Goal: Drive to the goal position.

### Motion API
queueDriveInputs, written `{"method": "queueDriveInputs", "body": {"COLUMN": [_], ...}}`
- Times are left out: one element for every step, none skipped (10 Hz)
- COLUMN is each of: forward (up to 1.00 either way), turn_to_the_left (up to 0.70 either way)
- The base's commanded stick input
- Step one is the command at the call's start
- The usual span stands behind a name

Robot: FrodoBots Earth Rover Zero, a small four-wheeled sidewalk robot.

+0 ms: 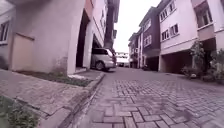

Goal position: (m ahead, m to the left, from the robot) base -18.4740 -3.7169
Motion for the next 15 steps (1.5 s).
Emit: {"method": "queueDriveInputs", "body": {"forward": [0.0,0.0,0.0,0.0,0.0,0.0,0.0,0.0,0.0,0.0,0.0,0.0,0.0,0.0,0.0], "turn_to_the_left": [-0.7,-0.7,-0.7,-0.7,-0.7,-0.7,-0.7,-0.7,-0.7,-0.7,-0.7,-0.7,-0.7,-0.7,-0.7]}}
